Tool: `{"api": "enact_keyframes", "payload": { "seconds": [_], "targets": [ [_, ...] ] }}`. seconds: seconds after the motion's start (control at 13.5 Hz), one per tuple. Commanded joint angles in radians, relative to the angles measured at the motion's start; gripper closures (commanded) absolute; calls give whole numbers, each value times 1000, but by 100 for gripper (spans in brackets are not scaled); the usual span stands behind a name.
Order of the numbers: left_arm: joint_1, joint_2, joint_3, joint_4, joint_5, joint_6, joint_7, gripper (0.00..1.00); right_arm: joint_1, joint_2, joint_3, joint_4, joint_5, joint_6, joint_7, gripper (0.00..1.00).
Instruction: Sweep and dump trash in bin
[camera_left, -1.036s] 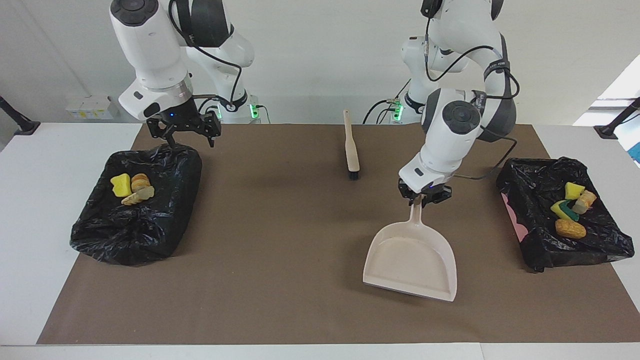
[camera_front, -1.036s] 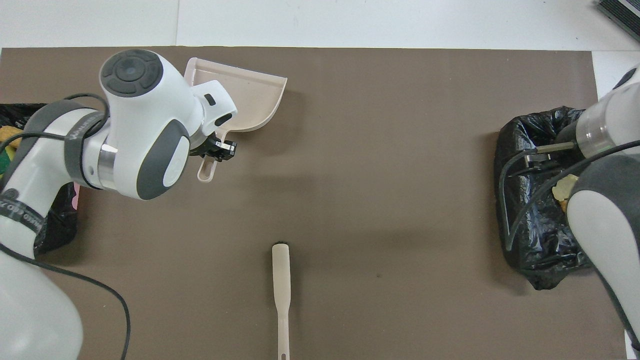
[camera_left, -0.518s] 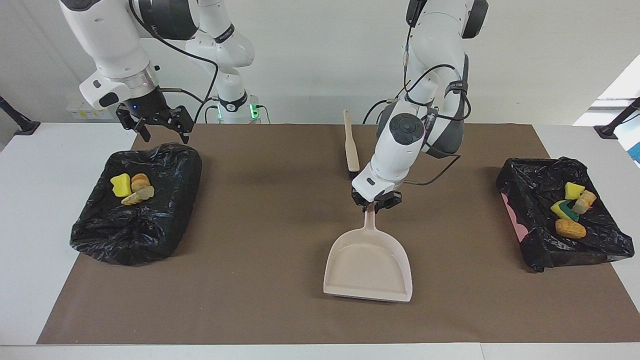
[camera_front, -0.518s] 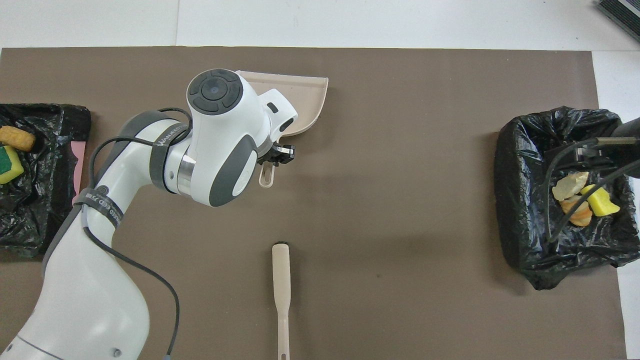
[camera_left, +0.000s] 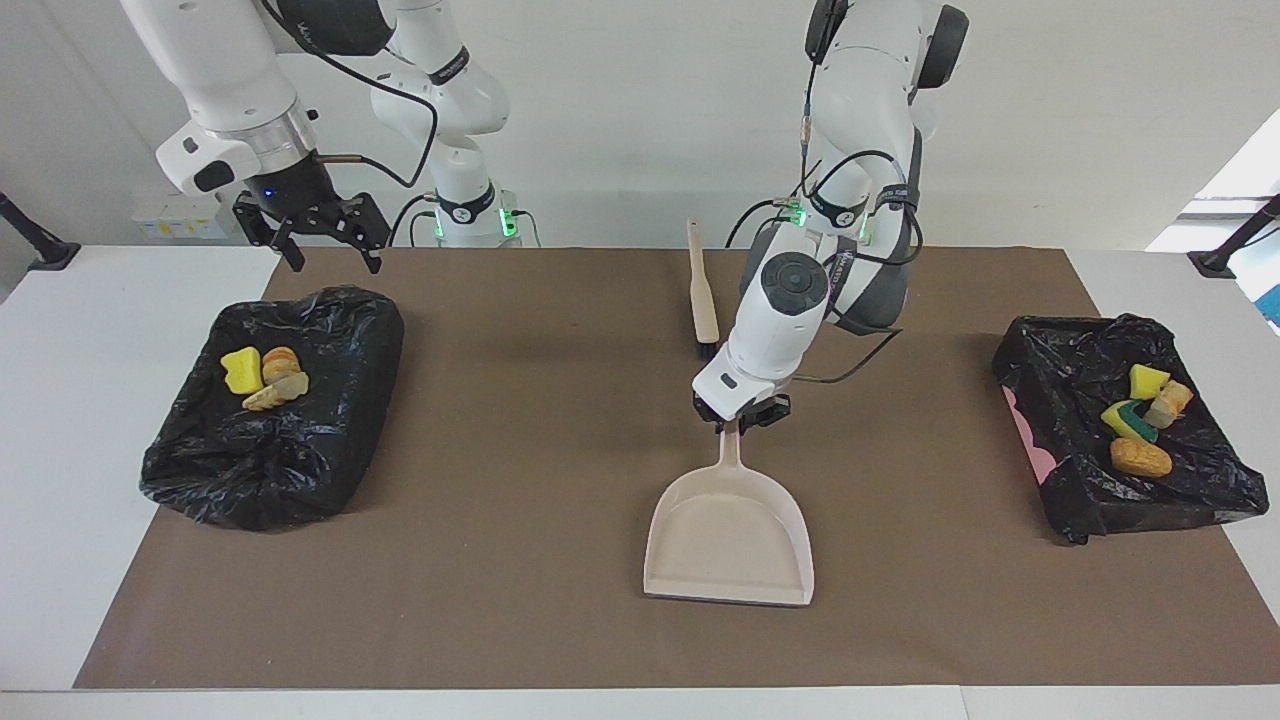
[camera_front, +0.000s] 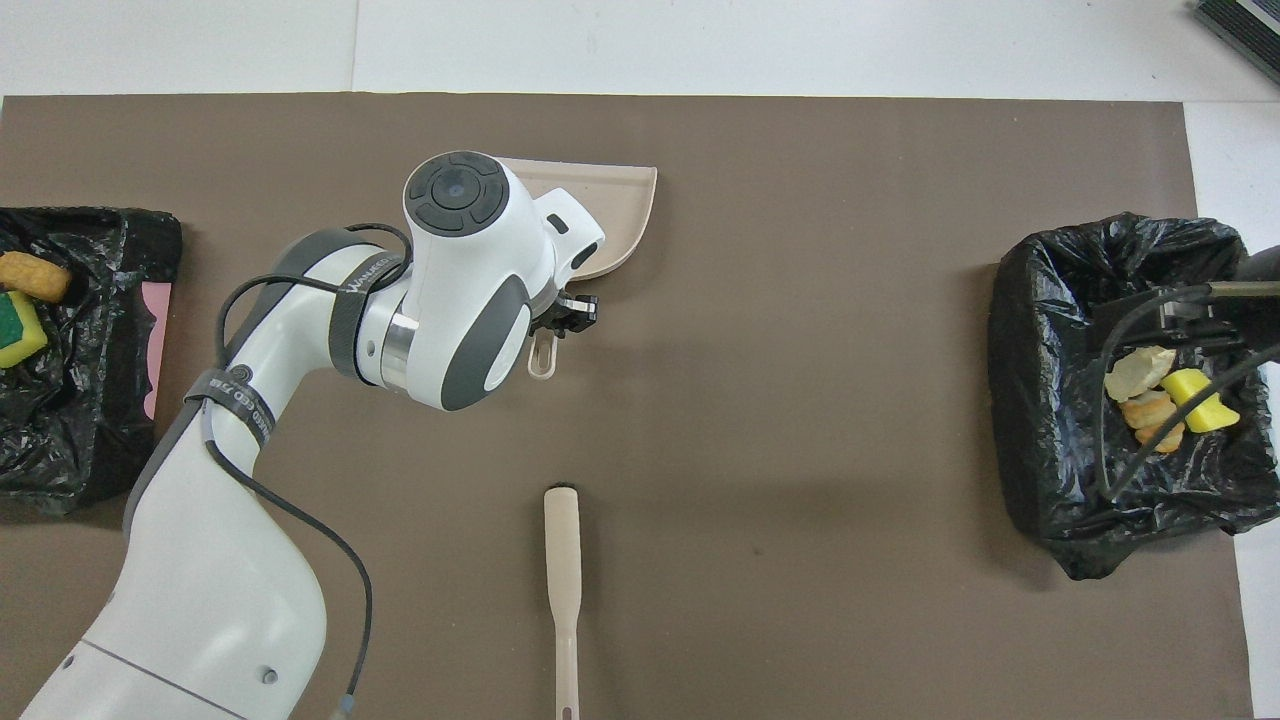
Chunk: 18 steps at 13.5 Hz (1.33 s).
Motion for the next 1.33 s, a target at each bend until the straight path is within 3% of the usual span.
{"api": "enact_keyframes", "payload": {
  "seconds": [0.0,0.07,0.22,0.59,1.04,1.26],
  "targets": [
    [-9,1,17,15,-14,-11,-7,41,-4,-12,-1,-9,7,-11,8,0],
    [-8,-2,18,15,-9,-12,-7,20,-5,-12,-3,-10,1,-11,8,0],
    [-3,-17,26,14,-4,-9,-7,0,-5,-15,-3,-13,-1,-12,9,0],
    [64,-169,29,-29,80,-38,19,0,-24,-13,-4,-13,-2,-11,2,0],
    [300,-405,30,-17,83,-240,328,0,-25,-13,-6,-12,-4,-11,8,0],
    [360,-502,32,-14,83,-320,362,0,-25,-15,-6,-16,-7,-9,3,0]
  ]
}}
